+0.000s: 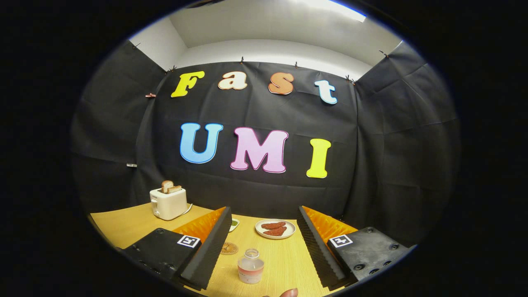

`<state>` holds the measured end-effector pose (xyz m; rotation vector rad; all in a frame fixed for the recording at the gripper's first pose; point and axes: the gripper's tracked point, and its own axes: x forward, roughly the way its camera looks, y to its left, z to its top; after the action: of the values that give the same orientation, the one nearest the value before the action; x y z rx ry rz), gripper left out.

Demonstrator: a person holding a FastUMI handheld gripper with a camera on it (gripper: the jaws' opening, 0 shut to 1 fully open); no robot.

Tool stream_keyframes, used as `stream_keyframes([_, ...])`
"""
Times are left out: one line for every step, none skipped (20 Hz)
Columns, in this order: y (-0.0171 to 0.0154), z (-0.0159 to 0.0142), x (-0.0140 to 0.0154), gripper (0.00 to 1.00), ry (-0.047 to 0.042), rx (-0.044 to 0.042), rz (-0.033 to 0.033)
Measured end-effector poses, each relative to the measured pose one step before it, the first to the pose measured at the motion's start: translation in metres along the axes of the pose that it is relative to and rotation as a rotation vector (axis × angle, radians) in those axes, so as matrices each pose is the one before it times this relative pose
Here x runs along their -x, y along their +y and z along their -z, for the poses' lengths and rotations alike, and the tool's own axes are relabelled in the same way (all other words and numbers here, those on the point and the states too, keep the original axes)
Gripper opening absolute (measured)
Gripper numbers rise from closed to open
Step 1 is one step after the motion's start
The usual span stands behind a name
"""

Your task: Take the bottle from table, then pour the juice into the cup, finally place the bottle on the coaster

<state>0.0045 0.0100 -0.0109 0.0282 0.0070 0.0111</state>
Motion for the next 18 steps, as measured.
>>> stream_keyframes([0.00228,0.00251,0.00083,0.97,0.00367,-0.00447,-0.00471])
stream_keyframes([0.00174,0.00257,0.00022,0.97,0.00164,-0.00311,-0.00759])
stream_keyframes([0.0013,0.00458,0.00041,0.97,0.00398,-0.00205,-0.00661])
stream_keyframes([0.00305,0.00655,0.00104,0.97,0.00277,-0.00542,-0.00964])
stream_keyframes([0.00083,0.0076,0.00057,0.97,0.00534,-0.00449,-0.00229])
stream_keyframes([0.00144,0.0127,0.00081,0.97,0.01272,-0.00855,-0.00403])
stream_keyframes([0.00155,0.01302,0.00069,0.97,0.01724,-0.00697,-0.00116])
stream_keyframes([0.00162,0.01575,0.00099,0.97,0.02399,-0.00648,-0.00138])
stream_keyframes([0.00208,0.01614,-0.00039,0.97,0.0218,-0.00402,-0.00145])
stream_keyframes([0.00127,0.01522,-0.00144,0.97,0.0186,-0.00107,-0.00118])
stream_keyframes([0.00236,0.01626,-0.00151,0.97,0.02224,0.00299,-0.00352])
stream_keyframes([0.00208,0.0147,-0.00308,0.97,0.01916,0.00275,-0.00458])
stream_keyframes([0.00076,0.01261,-0.00422,0.97,0.01488,0.00006,-0.0039])
stream_keyframes([0.00114,0.01181,-0.00483,0.98,0.01479,0.00082,-0.00373])
stream_keyframes([0.00178,0.0109,-0.00489,0.97,0.0135,-0.00009,-0.00513])
stream_keyframes([0.00118,0.00972,-0.0058,0.97,0.01242,-0.00294,-0.00483])
stream_keyframes([0.00021,0.01086,-0.00495,0.97,0.00866,-0.00632,-0.00336])
stream_keyframes([0.0007,0.00765,-0.00569,0.97,0.0063,-0.00751,0.00147])
